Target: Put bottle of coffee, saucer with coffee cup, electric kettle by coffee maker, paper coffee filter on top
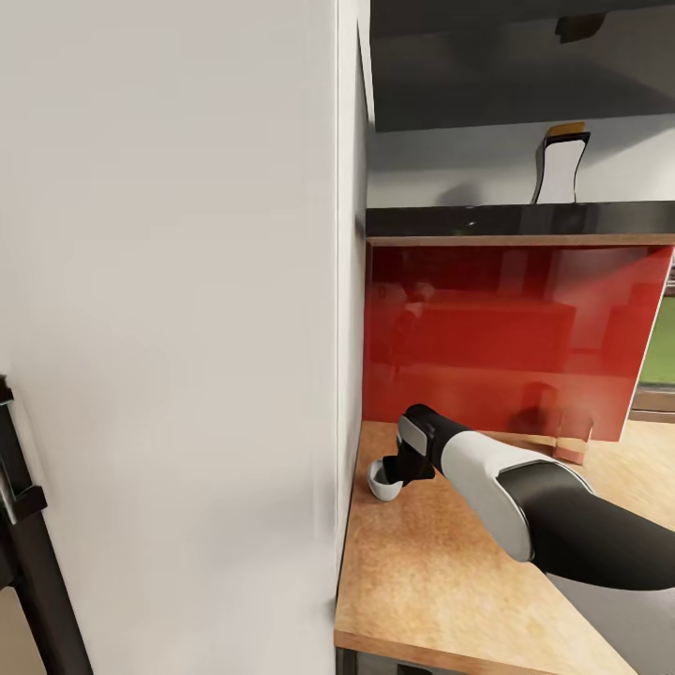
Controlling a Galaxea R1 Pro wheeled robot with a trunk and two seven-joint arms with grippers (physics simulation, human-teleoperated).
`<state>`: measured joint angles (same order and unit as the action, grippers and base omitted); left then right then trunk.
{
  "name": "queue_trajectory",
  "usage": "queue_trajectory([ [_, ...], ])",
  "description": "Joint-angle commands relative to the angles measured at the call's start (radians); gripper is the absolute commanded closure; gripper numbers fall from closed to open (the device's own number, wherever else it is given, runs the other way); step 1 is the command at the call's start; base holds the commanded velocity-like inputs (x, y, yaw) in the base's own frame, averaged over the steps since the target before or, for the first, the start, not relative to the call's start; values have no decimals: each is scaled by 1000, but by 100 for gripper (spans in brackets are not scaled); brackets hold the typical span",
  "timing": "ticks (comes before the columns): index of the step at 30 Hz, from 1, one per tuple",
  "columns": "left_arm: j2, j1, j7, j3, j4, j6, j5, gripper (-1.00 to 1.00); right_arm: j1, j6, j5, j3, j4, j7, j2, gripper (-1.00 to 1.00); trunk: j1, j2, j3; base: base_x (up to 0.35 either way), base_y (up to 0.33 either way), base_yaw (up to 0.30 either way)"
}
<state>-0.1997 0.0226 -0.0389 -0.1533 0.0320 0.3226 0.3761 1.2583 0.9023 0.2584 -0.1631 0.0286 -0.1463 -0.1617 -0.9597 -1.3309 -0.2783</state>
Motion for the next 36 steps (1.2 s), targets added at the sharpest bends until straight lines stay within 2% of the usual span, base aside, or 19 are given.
queue_trajectory([
  [1, 0, 0, -4, -8, 2, 0, 0, -100, -2, -3, 21, 5, 5, -9, -1, 100, 0, 0, -1, 0, 0, 0],
  [5, 2, 0, -4, -8, 2, 0, -1, -100, -3, -25, 21, 5, 5, -16, 1, 100, 0, 0, 0, 0, 0, -20],
  [17, 3, 0, -4, -8, 2, 1, -1, -100, -4, -32, 22, 6, 5, -16, 4, 100, 0, 0, 19, 0, 0, -81],
  [36, 5, 0, -4, -8, 2, 2, -1, -100, -4, -39, 24, 5, 5, -9, -7, 100, 0, 0, 50, 0, 0, -6],
])
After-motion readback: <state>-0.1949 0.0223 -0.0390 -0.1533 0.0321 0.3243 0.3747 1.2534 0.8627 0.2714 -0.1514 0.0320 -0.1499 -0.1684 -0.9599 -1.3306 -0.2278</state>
